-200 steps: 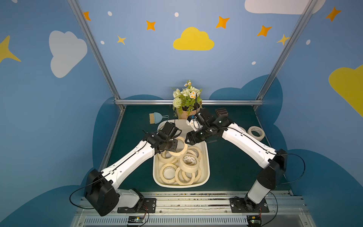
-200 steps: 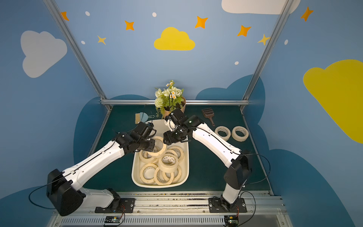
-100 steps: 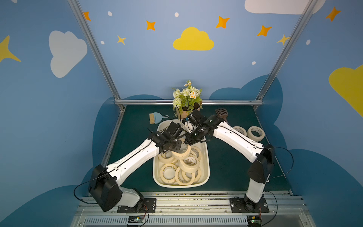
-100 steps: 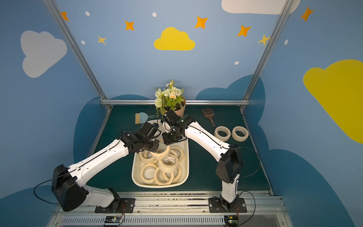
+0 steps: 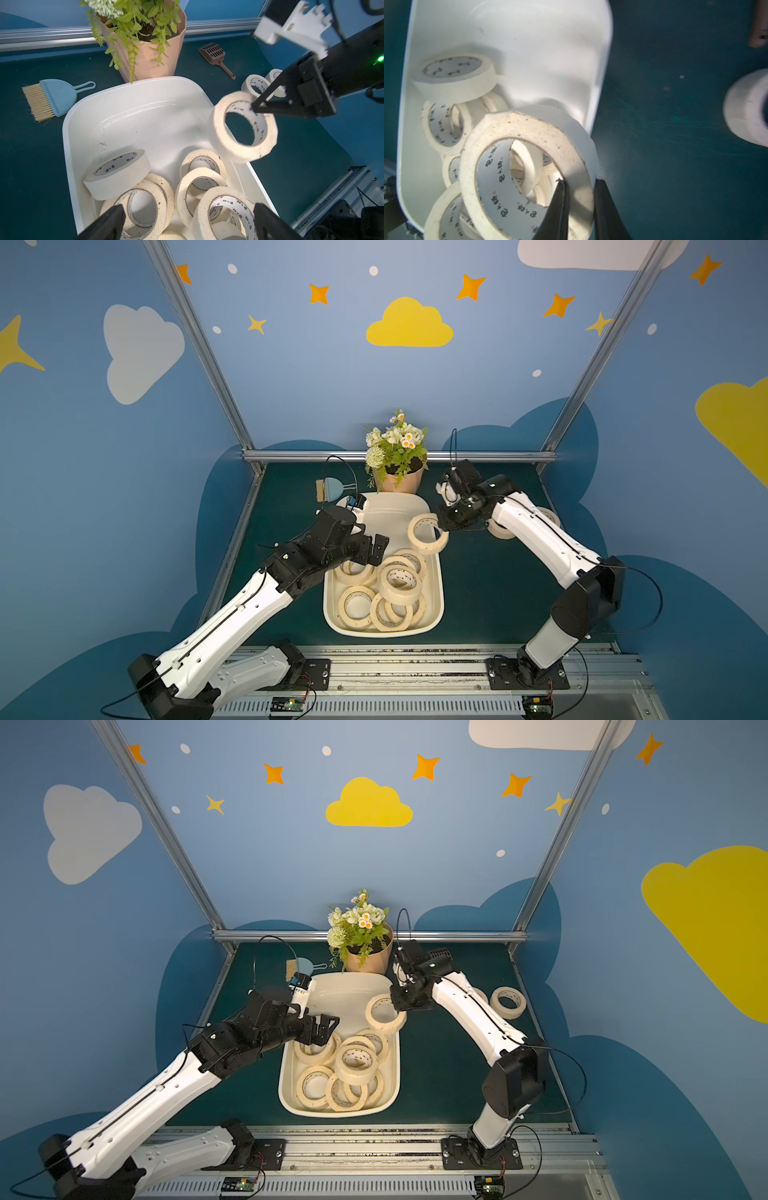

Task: Take out the art tape in the storage box
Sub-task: Pick up the art tape from the storage box, then place the art tape at the center of the board.

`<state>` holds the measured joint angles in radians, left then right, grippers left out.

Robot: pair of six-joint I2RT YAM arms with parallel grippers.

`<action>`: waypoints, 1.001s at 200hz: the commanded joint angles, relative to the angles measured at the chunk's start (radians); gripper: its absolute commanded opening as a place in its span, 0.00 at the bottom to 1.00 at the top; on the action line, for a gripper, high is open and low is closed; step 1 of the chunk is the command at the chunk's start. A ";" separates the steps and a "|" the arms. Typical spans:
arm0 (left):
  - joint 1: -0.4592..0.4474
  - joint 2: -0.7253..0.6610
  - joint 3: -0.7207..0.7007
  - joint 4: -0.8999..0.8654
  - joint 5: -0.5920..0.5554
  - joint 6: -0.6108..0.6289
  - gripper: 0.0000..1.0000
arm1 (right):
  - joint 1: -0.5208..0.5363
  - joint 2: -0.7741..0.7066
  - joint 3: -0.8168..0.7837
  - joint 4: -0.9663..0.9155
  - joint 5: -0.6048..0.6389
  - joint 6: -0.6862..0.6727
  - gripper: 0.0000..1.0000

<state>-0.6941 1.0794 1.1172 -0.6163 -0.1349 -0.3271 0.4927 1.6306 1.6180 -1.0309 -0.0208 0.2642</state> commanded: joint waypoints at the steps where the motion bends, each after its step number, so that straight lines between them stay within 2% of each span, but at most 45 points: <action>1: 0.004 0.077 -0.011 -0.007 0.055 -0.027 0.94 | -0.122 -0.061 -0.036 -0.016 0.039 -0.035 0.00; 38: -0.005 0.235 -0.002 0.036 0.121 -0.055 0.81 | -0.264 0.031 -0.043 0.023 0.029 -0.065 0.00; 72: -0.016 0.321 0.022 0.015 0.126 -0.065 0.70 | -0.297 0.214 0.049 0.064 -0.021 -0.091 0.00; 142: -0.030 0.328 -0.005 -0.066 0.110 -0.079 0.69 | -0.393 0.514 0.217 0.110 -0.045 -0.090 0.00; 200: -0.032 0.325 -0.038 -0.064 0.124 -0.095 0.73 | -0.425 0.591 0.230 0.132 0.007 -0.104 0.00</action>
<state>-0.7227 1.4185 1.0878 -0.6617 -0.0280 -0.4122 0.0727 2.1918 1.8309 -0.9237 -0.0502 0.1719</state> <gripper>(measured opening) 0.717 0.171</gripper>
